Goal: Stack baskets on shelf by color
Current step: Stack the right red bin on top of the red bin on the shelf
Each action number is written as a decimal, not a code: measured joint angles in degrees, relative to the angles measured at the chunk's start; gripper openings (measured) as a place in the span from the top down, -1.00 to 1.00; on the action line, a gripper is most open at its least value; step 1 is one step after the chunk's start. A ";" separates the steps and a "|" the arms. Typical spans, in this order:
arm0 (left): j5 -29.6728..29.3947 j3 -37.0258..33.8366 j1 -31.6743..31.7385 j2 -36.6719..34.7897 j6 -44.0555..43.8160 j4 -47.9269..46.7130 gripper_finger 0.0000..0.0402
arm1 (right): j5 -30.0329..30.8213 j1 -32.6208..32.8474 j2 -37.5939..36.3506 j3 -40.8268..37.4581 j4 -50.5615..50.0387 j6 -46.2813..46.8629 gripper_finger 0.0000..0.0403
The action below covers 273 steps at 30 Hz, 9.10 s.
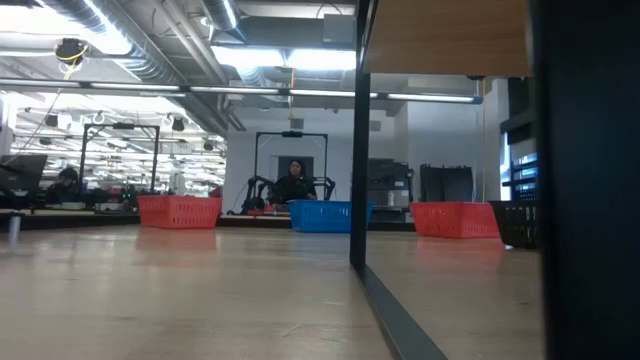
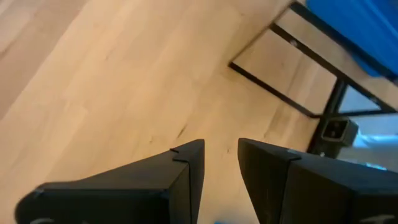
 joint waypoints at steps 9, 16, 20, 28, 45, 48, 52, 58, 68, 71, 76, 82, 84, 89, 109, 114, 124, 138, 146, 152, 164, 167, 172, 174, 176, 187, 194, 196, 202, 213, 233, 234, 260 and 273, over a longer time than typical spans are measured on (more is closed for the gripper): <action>-0.26 0.00 11.20 0.00 0.51 0.00 0.56 | -6.90 -18.20 -4.57 -0.04 -1.57 -0.51 0.99; -0.26 0.00 19.58 0.00 5.94 0.71 0.56 | -18.58 -33.41 -7.93 -1.69 -1.60 -6.93 0.99; -0.26 0.00 23.83 0.00 6.49 3.23 0.56 | -24.80 -41.20 -8.04 -3.34 -1.55 -10.21 1.00; 1.66 0.00 29.59 0.00 14.47 10.37 0.56 | -30.11 -57.14 -5.58 -5.21 1.07 -24.25 1.00; 6.23 0.00 35.28 0.02 23.65 11.56 0.56 | -57.59 -84.59 13.74 -5.22 17.63 -46.94 1.00; 6.18 0.00 36.30 0.02 26.20 11.54 0.56 | -62.87 -86.62 18.57 -5.25 17.63 -46.68 0.98; 7.35 0.00 37.89 0.02 29.75 11.54 0.56 | -64.56 -88.62 24.49 -5.25 17.18 -46.96 0.85; 9.20 0.00 40.10 0.02 34.81 11.56 0.56 | -64.27 -90.39 31.26 -5.25 17.14 -47.35 0.57; 10.77 0.00 43.28 0.02 38.01 10.02 0.56 | -56.44 -94.78 38.17 -5.25 16.14 -46.95 0.46; 10.77 0.00 43.87 0.02 38.03 9.84 0.56 | -56.47 -95.21 38.87 -5.25 16.08 -46.94 0.46; 10.77 0.00 44.53 0.02 38.20 9.68 0.56 | -54.52 -95.36 40.45 -5.25 15.95 -46.86 0.46; 10.77 0.00 44.62 0.04 38.53 9.68 0.56 | -53.06 -95.69 42.44 -5.25 15.96 -46.86 0.46; 10.77 0.00 44.62 0.04 38.53 9.68 0.56 | -52.95 -95.73 42.95 -5.25 15.96 -46.90 0.46; 10.77 0.00 44.62 0.04 38.51 9.68 0.56 | -52.93 -95.73 44.57 -5.25 16.24 -46.88 0.46; 10.75 0.00 44.62 0.04 38.49 9.70 0.56 | -52.52 -97.33 46.15 -5.25 17.27 -45.65 0.46; 10.75 0.00 44.62 0.04 38.47 9.70 0.56 | -52.50 -97.33 46.15 -5.25 17.26 -43.94 0.46; 10.75 0.00 44.62 0.04 38.47 9.70 0.56 | -57.04 -96.98 46.15 -5.25 11.41 -33.07 0.46; 10.75 0.00 44.47 0.04 38.47 9.70 0.56 | -53.56 -96.32 46.15 -5.27 16.41 -32.15 0.46; 10.75 0.00 44.47 0.04 38.47 9.70 0.56 | -54.25 -96.32 46.22 -12.68 22.41 -33.11 0.46; 10.75 0.00 44.49 0.04 38.47 9.70 0.56 | -53.57 -96.32 46.17 -16.48 25.61 -34.20 0.46; 10.74 0.02 44.49 0.04 38.47 9.69 0.56 | -53.75 -95.88 46.02 -15.96 26.26 -45.91 0.95; 10.75 0.02 44.49 0.04 38.47 9.68 0.56 | -53.06 -95.15 46.00 -13.41 22.35 -48.48 0.98; 10.75 0.02 44.49 0.04 38.49 9.66 0.56 | -47.65 -92.36 45.91 -6.26 10.08 -50.16 0.99; 10.75 0.02 44.49 0.04 38.64 9.66 0.56 | -46.44 -90.61 45.53 -2.97 5.26 -50.15 0.99; 10.73 0.02 44.49 0.04 39.29 9.65 0.56 | -46.14 -88.42 44.48 0.52 1.38 -49.95 0.99; 10.54 0.09 44.50 -1.61 48.07 9.96 0.56 | -50.35 -74.71 31.67 12.66 -1.57 -43.76 1.00; 11.51 0.08 44.62 -2.11 48.50 10.33 0.56 | -53.20 -64.29 22.19 13.07 -1.64 -40.24 1.00; 11.87 0.07 44.61 -2.54 49.27 10.37 0.56 | -54.75 -61.51 20.24 13.08 -1.66 -39.08 1.00; 16.77 0.02 44.96 -2.05 49.90 12.72 0.56 | -60.99 -52.82 16.81 13.05 -1.49 -35.56 1.00; 19.91 0.02 46.47 -2.28 45.44 19.32 0.56 | -67.40 -33.05 14.29 13.03 4.51 -12.05 1.00; 34.82 0.02 46.41 -2.25 56.32 19.30 0.56 | -58.52 -21.42 19.75 12.94 14.86 -0.13 1.00; 37.88 0.02 46.35 -2.25 57.77 19.30 0.56 | -56.78 -20.85 19.68 12.94 14.82 -0.13 1.00; 47.15 0.02 47.46 -2.23 60.59 19.30 0.56 | -57.84 -19.72 19.62 12.45 16.73 6.93 1.00; 46.05 0.02 47.51 -2.21 60.57 19.28 0.56 | -59.64 -19.74 19.75 10.67 15.73 5.31 1.00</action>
